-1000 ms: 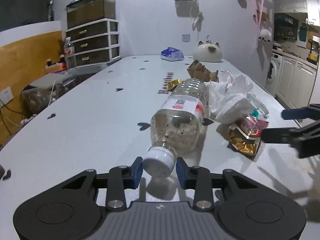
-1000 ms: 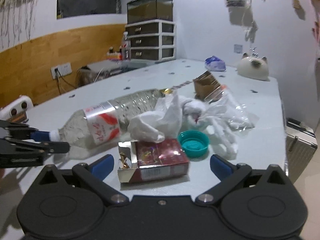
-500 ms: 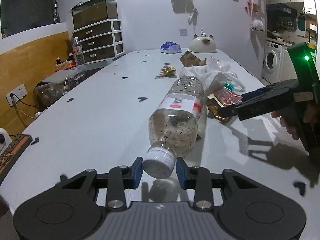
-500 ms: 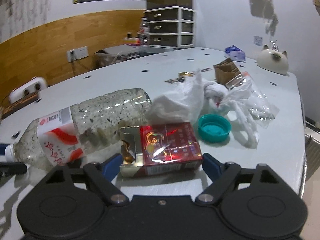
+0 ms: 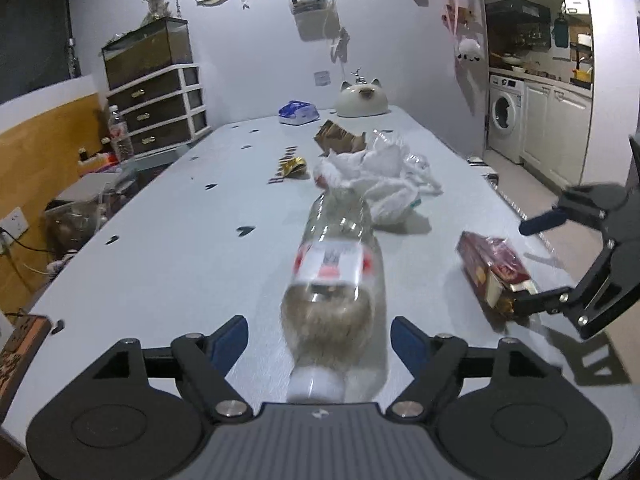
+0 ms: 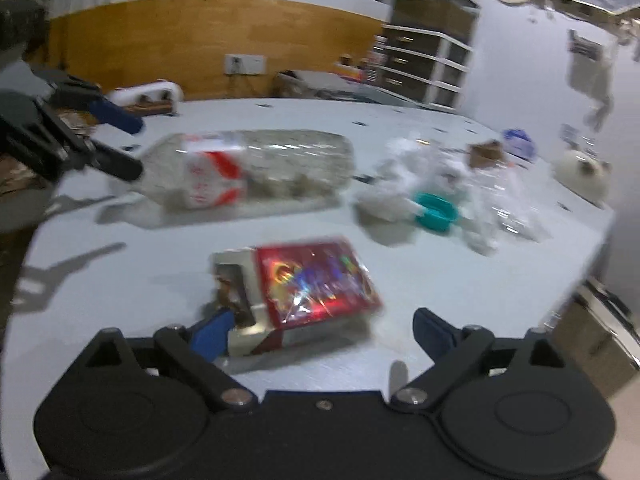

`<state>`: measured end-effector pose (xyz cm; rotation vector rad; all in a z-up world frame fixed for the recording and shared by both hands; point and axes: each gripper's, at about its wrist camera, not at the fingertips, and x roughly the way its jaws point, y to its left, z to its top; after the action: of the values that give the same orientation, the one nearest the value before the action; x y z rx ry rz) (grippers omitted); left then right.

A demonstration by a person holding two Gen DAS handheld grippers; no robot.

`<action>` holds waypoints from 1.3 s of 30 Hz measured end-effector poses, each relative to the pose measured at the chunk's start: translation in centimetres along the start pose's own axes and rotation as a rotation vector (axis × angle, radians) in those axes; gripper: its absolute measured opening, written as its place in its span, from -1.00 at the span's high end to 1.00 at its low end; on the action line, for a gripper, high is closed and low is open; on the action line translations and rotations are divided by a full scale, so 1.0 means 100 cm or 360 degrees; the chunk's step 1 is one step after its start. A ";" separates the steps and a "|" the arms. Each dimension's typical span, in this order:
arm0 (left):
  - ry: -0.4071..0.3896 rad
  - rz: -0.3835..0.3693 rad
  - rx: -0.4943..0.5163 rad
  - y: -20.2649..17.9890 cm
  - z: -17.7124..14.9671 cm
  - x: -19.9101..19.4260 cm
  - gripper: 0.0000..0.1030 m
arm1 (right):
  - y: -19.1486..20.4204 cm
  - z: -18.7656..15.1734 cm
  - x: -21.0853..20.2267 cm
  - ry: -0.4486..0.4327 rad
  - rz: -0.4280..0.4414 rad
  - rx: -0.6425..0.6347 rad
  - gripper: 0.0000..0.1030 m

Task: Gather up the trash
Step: 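Grasp the clear plastic bottle with the left tool while the right tool grasps the red cigarette pack, then carry the bottle and cigarette pack with both tools over the yellow wastebasket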

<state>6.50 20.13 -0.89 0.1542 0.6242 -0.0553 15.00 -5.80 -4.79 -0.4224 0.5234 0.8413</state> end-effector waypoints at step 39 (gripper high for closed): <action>0.0610 0.0000 0.0136 -0.017 0.067 0.088 -0.22 | -0.002 0.030 0.024 0.0237 -0.0057 0.0517 -0.01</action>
<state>17.36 17.28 -0.88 0.2507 1.0048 -0.0530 17.26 -2.89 -3.77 -0.1953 0.7752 0.6780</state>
